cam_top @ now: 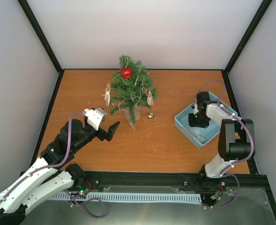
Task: Decorate the small christmas tree
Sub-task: Pick up the decoration item from the storage box.
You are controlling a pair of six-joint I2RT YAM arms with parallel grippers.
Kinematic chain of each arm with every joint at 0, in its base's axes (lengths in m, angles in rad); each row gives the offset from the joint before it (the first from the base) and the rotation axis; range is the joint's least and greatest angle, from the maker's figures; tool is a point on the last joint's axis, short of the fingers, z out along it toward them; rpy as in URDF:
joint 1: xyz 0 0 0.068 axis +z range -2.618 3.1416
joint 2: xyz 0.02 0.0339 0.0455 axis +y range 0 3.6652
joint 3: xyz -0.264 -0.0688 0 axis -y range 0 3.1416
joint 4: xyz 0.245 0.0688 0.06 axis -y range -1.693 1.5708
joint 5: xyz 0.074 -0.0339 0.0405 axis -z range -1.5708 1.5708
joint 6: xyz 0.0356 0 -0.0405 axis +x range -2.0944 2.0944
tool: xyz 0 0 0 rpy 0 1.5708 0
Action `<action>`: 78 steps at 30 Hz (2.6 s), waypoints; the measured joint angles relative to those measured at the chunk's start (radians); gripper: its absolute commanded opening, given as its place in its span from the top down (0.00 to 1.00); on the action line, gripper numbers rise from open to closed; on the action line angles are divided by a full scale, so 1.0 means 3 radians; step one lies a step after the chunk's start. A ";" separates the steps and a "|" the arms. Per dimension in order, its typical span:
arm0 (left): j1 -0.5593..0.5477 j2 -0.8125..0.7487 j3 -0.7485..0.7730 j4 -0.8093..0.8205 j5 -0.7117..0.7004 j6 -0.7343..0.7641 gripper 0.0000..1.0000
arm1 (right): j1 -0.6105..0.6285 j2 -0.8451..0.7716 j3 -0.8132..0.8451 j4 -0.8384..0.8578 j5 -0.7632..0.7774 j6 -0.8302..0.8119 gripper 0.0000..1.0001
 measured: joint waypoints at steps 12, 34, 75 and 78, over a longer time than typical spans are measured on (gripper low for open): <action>0.0000 -0.0004 -0.0001 0.0001 -0.0001 0.0010 0.00 | 0.0000 0.0039 0.0000 -0.0004 -0.0178 0.0060 0.65; 0.0000 -0.0032 -0.0006 -0.0011 -0.0348 -0.0005 0.00 | 0.0000 -0.0137 0.0008 -0.0032 -0.0004 0.0184 0.97; -0.0001 -0.0089 0.0047 -0.0083 -0.0210 -0.0437 0.14 | 0.0175 -0.1461 0.0261 -0.0262 0.0104 -0.0666 0.97; -0.0001 -0.0114 0.0047 -0.0094 -0.0209 -0.0395 0.14 | 0.0169 -0.1349 0.0196 -0.0371 0.0113 -0.0908 0.97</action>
